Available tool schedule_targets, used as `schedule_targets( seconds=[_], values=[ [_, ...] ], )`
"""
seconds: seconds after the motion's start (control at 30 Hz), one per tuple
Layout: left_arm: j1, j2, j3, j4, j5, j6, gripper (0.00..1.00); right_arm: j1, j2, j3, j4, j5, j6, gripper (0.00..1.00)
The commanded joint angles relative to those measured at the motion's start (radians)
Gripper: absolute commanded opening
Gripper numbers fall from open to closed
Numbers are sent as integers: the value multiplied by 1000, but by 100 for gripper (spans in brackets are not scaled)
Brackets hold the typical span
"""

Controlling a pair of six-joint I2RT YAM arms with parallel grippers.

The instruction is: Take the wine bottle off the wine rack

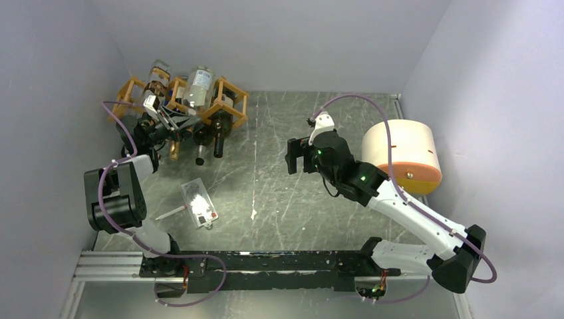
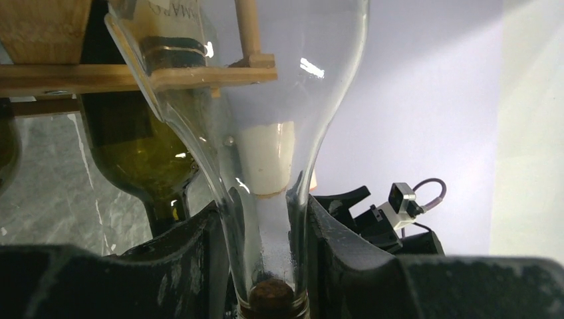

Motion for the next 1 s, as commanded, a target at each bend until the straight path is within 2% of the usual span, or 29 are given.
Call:
schedule_targets(
  seconds=[0.0,0.13,0.27,0.6,0.97],
  values=[
    [4,-52,26,298,45,-10,7,-6,14,11,10,-4,7,100],
    [4,-77,42,240,38,27,7,-6,20,11,12,-7,6,100],
    [7,-79,47,250,29,5,7,-4,24,8,17,-10,8,100],
    [24,-39,33,445,-31,-194,7,-6,30,0,19,-12,12,100],
    [23,-75,53,344,-45,-142,7,-6,41,-3,23,-18,17,100]
  ],
)
